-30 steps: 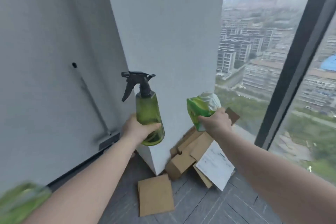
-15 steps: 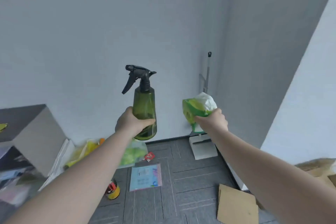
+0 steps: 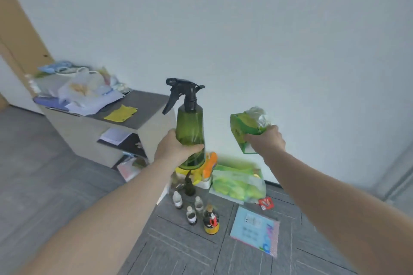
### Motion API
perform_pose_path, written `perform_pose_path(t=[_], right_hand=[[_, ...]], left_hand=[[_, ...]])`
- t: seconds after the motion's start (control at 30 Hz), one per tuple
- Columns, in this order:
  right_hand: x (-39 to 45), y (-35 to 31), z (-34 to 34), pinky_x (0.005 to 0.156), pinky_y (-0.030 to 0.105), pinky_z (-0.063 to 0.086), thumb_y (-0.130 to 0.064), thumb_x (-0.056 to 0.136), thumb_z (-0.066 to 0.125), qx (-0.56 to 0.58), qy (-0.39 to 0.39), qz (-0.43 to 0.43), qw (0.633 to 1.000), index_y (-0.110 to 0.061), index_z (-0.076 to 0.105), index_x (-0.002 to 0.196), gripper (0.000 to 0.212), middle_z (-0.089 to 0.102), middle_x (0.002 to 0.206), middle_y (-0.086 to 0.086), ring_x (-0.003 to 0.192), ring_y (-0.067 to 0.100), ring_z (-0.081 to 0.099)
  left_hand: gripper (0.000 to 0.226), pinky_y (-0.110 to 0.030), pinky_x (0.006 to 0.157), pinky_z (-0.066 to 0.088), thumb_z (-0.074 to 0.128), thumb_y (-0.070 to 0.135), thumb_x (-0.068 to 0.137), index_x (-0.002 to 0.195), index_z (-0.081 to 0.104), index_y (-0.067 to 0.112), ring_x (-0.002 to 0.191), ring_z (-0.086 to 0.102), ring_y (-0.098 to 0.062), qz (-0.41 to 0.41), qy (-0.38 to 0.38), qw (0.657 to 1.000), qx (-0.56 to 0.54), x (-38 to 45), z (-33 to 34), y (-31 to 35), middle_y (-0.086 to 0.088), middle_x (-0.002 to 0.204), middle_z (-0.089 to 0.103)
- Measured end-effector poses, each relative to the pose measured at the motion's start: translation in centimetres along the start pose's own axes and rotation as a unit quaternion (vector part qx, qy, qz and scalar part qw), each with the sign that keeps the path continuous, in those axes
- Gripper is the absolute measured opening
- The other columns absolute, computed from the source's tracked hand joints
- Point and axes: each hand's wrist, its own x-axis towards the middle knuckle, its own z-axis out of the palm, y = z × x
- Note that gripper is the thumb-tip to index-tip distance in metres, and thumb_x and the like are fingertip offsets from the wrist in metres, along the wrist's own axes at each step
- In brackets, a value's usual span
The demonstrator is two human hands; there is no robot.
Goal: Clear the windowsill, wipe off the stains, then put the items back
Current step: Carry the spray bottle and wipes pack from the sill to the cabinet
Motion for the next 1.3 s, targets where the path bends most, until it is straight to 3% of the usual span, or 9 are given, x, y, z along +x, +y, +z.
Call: perform_pose_path(t=[0.3, 0.47, 0.63, 0.73, 0.83, 0.97, 1.3], right_hand=[[7.7, -14.6, 16.0, 0.089, 0.050, 0.052, -0.043, 0.065, 0.067, -0.044, -0.098, -0.072, 0.992, -0.013, 0.042, 0.119, 0.066, 0.054, 0.114, 0.008, 0.112, 0.032, 0.051], [11.3, -21.2, 25.0, 0.089, 0.051, 0.052, -0.042, 0.067, 0.066, -0.060, -0.105, -0.080, 0.989, -0.013, 0.041, 0.116, 0.062, 0.053, 0.111, 0.007, 0.113, 0.030, 0.046], [14.8, -27.7, 34.5, 0.094, 0.045, 0.041, -0.042, 0.071, 0.064, -0.095, -0.079, -0.069, 0.990, -0.015, 0.041, 0.114, 0.055, 0.056, 0.113, 0.005, 0.116, 0.027, 0.045], [17.1, -32.1, 39.8, 0.092, 0.043, 0.037, -0.042, 0.072, 0.063, -0.108, -0.065, -0.055, 0.991, -0.014, 0.041, 0.114, 0.054, 0.057, 0.115, 0.005, 0.119, 0.027, 0.043], [19.0, -35.6, 44.3, 0.092, 0.043, 0.037, -0.041, 0.072, 0.063, -0.109, -0.060, -0.042, 0.991, -0.014, 0.040, 0.110, 0.051, 0.057, 0.112, 0.005, 0.119, 0.027, 0.041], [22.5, -39.1, 49.9, 0.089, 0.041, 0.038, -0.040, 0.072, 0.063, -0.119, -0.056, -0.024, 0.991, -0.015, 0.037, 0.102, 0.047, 0.058, 0.109, 0.005, 0.117, 0.027, 0.041], [34.5, -46.6, 64.7, 0.093, 0.043, 0.044, -0.038, 0.071, 0.065, -0.105, -0.064, 0.010, 0.992, -0.009, 0.042, 0.120, 0.060, 0.055, 0.119, 0.008, 0.120, 0.029, 0.040]], left_hand=[[0.066, -0.034, 0.084, 0.049, 0.081, 0.051, 0.061, 0.116, 0.055, 0.024, 0.097, 0.060, -0.021, -0.079, 0.077, 0.994, 0.008, 15.3, -9.6, -7.6, 0.007, 0.101, 0.063], [0.069, -0.032, 0.078, 0.052, 0.078, 0.060, 0.055, 0.110, 0.056, 0.027, 0.095, 0.063, -0.021, -0.114, 0.096, 0.989, 0.014, 24.3, -14.5, -14.0, 0.007, 0.099, 0.066], [0.064, -0.027, 0.065, 0.045, 0.076, 0.061, 0.058, 0.107, 0.055, 0.025, 0.083, 0.061, -0.016, -0.110, 0.073, 0.991, 0.030, 35.6, -18.9, -20.1, 0.010, 0.089, 0.064], [0.059, -0.029, 0.077, 0.047, 0.078, 0.058, 0.060, 0.103, 0.054, 0.026, 0.091, 0.060, -0.021, -0.094, 0.053, 0.993, 0.040, 42.2, -21.5, -22.4, 0.008, 0.092, 0.062], [0.079, -0.036, 0.089, 0.052, 0.071, 0.073, 0.045, 0.109, 0.057, 0.027, 0.103, 0.061, -0.023, -0.086, 0.044, 0.994, 0.042, 48.4, -23.5, -24.0, 0.007, 0.104, 0.066], [0.071, -0.034, 0.087, 0.048, 0.076, 0.064, 0.059, 0.113, 0.054, 0.023, 0.107, 0.060, -0.025, -0.083, 0.018, 0.995, 0.056, 56.4, -24.6, -26.2, 0.002, 0.110, 0.066], [0.071, -0.037, 0.091, 0.052, 0.079, 0.057, 0.057, 0.114, 0.056, 0.021, 0.105, 0.061, -0.023, -0.101, -0.020, 0.993, 0.062, 74.8, -24.8, -31.7, 0.002, 0.110, 0.066]])
